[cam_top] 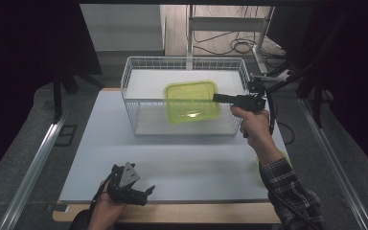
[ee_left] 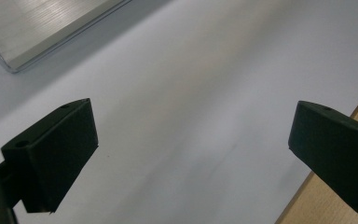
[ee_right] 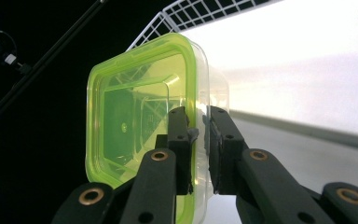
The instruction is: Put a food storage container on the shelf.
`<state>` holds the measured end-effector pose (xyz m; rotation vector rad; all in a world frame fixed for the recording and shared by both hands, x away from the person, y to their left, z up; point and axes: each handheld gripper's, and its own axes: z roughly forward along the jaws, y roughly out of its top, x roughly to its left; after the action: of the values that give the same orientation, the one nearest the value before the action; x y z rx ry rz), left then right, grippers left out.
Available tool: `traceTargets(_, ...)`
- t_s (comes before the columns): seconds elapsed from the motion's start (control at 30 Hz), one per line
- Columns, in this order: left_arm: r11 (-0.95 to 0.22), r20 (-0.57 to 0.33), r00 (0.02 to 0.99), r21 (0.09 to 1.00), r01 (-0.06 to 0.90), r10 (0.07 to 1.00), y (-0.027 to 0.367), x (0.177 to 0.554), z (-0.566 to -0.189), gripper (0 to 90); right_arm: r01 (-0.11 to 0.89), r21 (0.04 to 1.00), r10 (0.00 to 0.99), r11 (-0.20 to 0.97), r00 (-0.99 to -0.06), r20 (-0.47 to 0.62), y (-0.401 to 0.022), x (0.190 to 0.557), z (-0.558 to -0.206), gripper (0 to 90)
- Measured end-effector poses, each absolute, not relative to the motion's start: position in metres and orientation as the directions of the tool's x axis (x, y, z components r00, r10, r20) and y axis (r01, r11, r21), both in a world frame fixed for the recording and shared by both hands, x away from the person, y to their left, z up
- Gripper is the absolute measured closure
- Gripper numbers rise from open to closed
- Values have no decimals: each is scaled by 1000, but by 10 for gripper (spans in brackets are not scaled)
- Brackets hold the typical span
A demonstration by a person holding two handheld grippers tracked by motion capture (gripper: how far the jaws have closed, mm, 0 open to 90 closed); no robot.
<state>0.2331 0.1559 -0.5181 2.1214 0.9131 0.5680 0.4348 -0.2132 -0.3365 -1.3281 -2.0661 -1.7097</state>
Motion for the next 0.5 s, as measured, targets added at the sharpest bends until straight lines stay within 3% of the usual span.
traceTargets(0.5, -389, 41, 632, 818, 423, 774, 163, 233, -514, 0, 676, 730, 571, -97, -563, 598, -209, 458, -320, 805)
